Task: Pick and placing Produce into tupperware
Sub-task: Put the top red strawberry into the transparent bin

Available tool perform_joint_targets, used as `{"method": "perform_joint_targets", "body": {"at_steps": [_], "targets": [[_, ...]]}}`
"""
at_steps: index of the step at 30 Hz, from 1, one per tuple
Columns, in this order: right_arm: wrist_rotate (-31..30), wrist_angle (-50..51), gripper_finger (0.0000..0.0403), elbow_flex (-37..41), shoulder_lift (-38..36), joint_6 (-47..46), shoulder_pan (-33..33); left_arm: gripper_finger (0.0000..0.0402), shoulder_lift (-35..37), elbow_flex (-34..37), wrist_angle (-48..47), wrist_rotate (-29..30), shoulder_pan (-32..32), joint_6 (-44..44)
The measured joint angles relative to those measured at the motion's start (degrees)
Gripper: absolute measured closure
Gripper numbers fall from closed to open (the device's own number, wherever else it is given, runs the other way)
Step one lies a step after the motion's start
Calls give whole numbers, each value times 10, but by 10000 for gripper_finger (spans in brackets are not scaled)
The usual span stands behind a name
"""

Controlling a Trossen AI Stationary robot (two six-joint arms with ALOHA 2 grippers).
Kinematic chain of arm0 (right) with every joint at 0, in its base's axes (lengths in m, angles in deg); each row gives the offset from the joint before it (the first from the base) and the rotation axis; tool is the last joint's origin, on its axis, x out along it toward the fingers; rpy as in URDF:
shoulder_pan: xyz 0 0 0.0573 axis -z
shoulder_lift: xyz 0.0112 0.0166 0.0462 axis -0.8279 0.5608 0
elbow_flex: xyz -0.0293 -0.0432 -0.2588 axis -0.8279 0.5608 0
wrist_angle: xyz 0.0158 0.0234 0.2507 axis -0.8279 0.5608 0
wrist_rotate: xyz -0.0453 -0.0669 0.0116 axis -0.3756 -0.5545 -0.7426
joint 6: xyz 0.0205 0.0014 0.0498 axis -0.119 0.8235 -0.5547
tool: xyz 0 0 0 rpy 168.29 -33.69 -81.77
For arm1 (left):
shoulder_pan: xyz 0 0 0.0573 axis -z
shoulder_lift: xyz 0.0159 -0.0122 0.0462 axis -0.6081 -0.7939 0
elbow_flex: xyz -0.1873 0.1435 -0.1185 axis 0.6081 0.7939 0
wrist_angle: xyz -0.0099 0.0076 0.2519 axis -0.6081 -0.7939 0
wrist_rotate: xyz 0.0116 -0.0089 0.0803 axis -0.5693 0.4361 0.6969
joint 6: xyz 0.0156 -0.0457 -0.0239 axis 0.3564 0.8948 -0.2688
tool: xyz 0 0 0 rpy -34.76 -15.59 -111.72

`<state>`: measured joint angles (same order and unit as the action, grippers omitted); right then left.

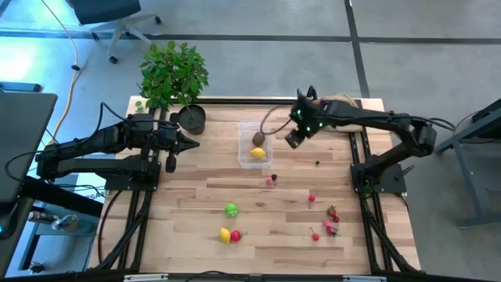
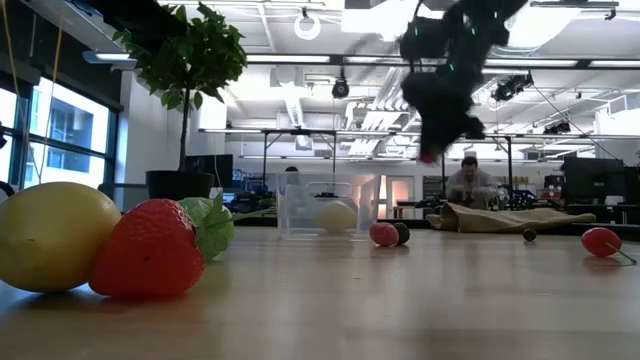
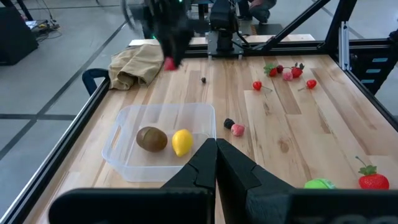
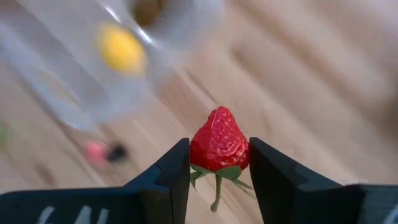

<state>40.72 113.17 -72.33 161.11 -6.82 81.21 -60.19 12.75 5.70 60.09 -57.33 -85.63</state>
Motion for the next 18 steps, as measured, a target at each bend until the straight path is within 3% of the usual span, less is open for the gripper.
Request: {"method": "perform_joint_targets", "body": {"at_steps": [8,18], "targets": [[-24,-54,279,-145,27,58,-32,401,0,0,0,0,0,0],[-27,13,279,-311,251,144,-69,401,0,0,0,0,0,0]]}}
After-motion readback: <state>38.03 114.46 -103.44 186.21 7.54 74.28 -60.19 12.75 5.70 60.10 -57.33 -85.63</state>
